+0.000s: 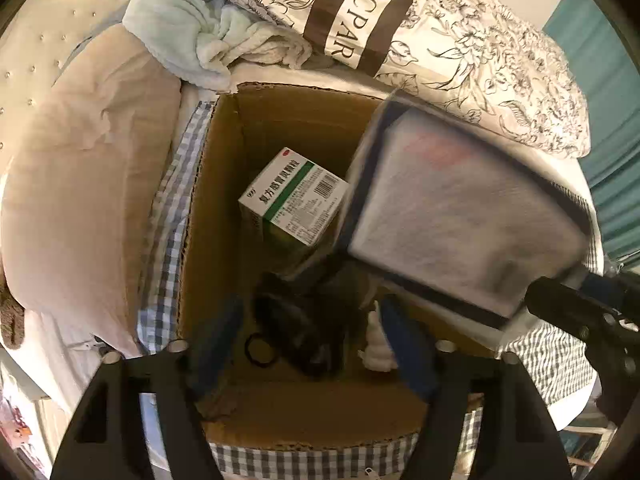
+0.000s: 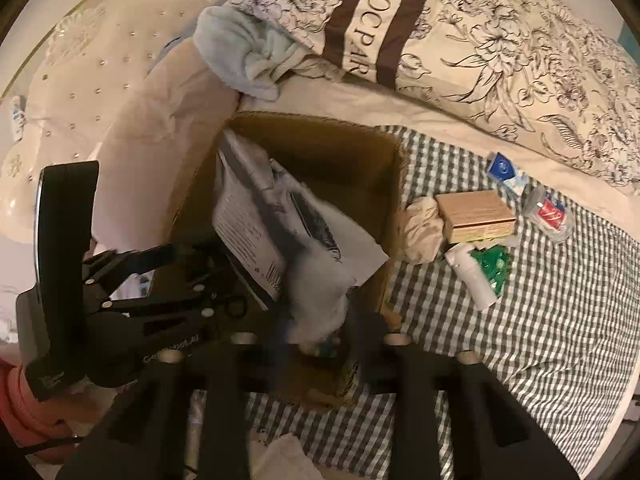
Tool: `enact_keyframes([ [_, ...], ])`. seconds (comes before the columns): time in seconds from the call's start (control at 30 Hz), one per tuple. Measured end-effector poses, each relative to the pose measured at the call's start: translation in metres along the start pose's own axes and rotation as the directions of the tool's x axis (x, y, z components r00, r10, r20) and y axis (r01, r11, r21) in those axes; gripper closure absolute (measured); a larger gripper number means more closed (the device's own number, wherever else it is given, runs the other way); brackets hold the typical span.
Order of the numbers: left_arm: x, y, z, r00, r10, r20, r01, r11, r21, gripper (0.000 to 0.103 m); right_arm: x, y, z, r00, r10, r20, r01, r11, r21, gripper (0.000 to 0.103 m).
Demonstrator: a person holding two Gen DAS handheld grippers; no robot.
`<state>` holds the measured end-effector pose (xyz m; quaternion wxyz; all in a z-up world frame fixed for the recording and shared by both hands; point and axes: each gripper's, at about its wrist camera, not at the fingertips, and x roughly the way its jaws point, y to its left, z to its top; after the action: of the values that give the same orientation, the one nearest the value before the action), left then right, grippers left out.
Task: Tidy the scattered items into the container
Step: 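Release both items into the box and move both grippers back over the cloth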
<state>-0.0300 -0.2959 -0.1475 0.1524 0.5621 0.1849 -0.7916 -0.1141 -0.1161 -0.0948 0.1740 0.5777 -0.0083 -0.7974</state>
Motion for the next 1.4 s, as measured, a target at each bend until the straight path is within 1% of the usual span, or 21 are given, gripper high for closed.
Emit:
enact_keyframes([
  [0.03,0.000,0.000,0.001,1.000,0.007,0.005,-0.007,1.000,-0.001,0.016,-0.002,-0.001,0.001,1.000,-0.003,0.012,0.002,1.000,0.007,0.043],
  [0.1,-0.002,0.000,0.003,0.999,0.029,0.016,-0.029,1.000,0.000,0.011,-0.004,-0.004,0.004,1.000,0.007,0.027,-0.007,1.000,0.019,0.043],
  [0.27,-0.003,-0.003,-0.001,0.999,0.037,0.013,-0.037,0.999,-0.018,0.011,-0.009,-0.016,0.000,0.999,-0.006,0.033,0.005,0.999,0.035,0.043],
  [0.47,-0.011,-0.026,-0.005,0.999,0.040,0.022,-0.039,0.999,-0.018,0.011,-0.027,-0.047,-0.023,0.998,-0.031,0.050,0.027,0.997,0.078,0.043],
  [0.67,-0.028,-0.078,-0.013,0.998,0.028,0.056,-0.028,1.000,0.014,0.011,-0.058,-0.095,-0.057,0.996,-0.054,0.072,0.044,0.990,0.136,0.043],
  [0.8,-0.037,-0.119,-0.025,0.997,0.025,0.069,-0.027,0.999,0.029,0.011,-0.080,-0.131,-0.080,0.994,-0.070,0.085,0.056,0.987,0.153,0.043],
  [1.1,-0.040,-0.202,-0.055,0.997,0.026,0.067,-0.026,1.000,0.004,0.011,-0.116,-0.206,-0.125,0.992,-0.081,0.096,0.064,0.985,0.162,0.043],
  [1.27,-0.035,-0.231,-0.067,0.998,0.031,0.056,-0.029,0.999,-0.037,0.011,-0.123,-0.238,-0.141,0.993,-0.077,0.092,0.062,0.987,0.151,0.043],
  [1.4,-0.031,-0.252,-0.068,0.997,0.035,0.067,-0.031,0.997,-0.068,0.011,-0.124,-0.260,-0.148,0.993,-0.069,0.092,0.055,0.988,0.146,0.043],
])
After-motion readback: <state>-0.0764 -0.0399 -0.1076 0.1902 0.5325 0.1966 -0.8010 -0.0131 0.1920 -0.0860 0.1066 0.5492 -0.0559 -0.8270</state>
